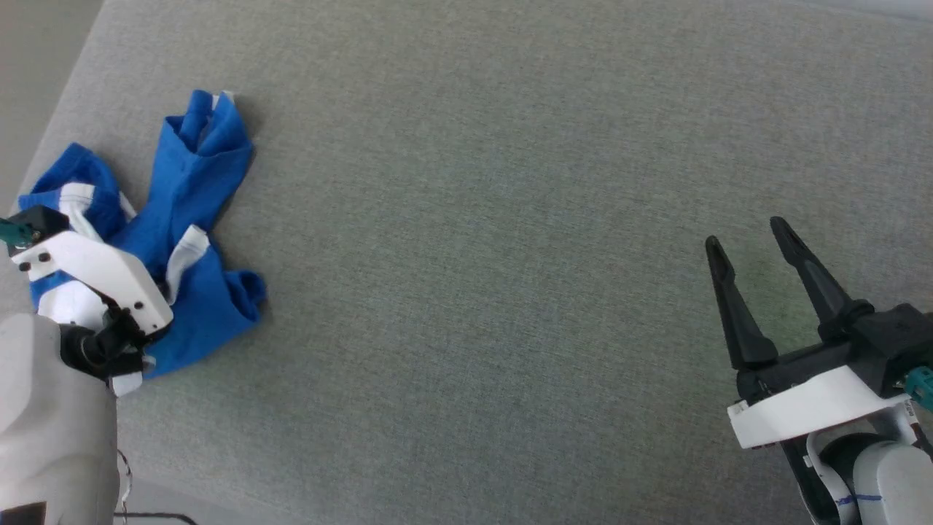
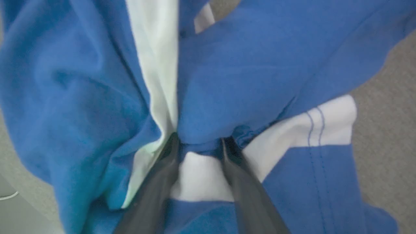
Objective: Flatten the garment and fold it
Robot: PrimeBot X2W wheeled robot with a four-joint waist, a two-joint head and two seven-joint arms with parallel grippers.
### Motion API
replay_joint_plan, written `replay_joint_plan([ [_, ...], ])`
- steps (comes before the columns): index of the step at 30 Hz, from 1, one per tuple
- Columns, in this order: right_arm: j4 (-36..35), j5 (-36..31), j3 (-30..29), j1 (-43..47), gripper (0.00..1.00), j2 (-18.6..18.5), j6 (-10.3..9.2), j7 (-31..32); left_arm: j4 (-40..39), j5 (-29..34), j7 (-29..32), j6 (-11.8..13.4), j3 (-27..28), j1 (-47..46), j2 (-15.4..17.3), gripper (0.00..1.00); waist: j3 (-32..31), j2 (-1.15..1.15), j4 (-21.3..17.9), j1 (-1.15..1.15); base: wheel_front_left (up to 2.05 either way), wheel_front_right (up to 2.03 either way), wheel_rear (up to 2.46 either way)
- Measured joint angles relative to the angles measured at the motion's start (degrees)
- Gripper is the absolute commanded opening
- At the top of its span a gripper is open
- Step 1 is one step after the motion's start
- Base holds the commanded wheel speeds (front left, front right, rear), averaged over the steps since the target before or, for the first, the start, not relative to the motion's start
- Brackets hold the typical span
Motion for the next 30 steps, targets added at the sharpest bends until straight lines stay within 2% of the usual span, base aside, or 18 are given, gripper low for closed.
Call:
replay_joint_plan([
  [6,1.6,0.1,-0.1,-0.1,1.00,0.8,0.00,-0.9,-0.4,1.8,-3.5,1.6,-0.8,-0.6,0.6,0.00,-1.6,0.00,-0.6,0.01,0.00,0.00,0.00],
  [13,3.6,0.0,-0.5,0.6,1.00,3.2,0.00,-2.1,-7.2,4.1,-16.8,3.5,0.3,-2.4,2.6,0.00,-5.9,0.00,-0.4,0.01,0.00,0.00,0.00],
  [19,5.1,-0.4,-0.9,1.6,1.00,5.0,0.00,-3.1,-15.3,9.6,-26.5,4.3,-2.8,-5.7,4.3,0.00,-10.3,0.00,-0.1,0.01,0.00,0.00,0.00],
  [23,5.9,-0.6,-1.6,2.1,1.00,6.0,0.00,-3.9,-19.7,12.0,-31.1,4.4,-5.5,-7.6,4.0,0.00,-13.1,0.01,-0.3,0.01,0.00,0.00,0.00],
  [26,6.4,-0.8,-2.4,2.8,1.00,6.4,0.00,-4.4,-22.3,12.5,-32.5,3.4,-7.6,-8.2,3.1,0.00,-15.0,0.01,-1.0,0.00,0.00,0.00,0.00],
  [30,7.3,-0.8,-3.5,3.2,1.00,6.6,0.00,-4.9,-25.5,12.7,-32.5,2.1,-11.2,-8.0,-0.4,0.00,-16.6,0.01,-3.4,0.00,0.00,0.00,0.00],
])
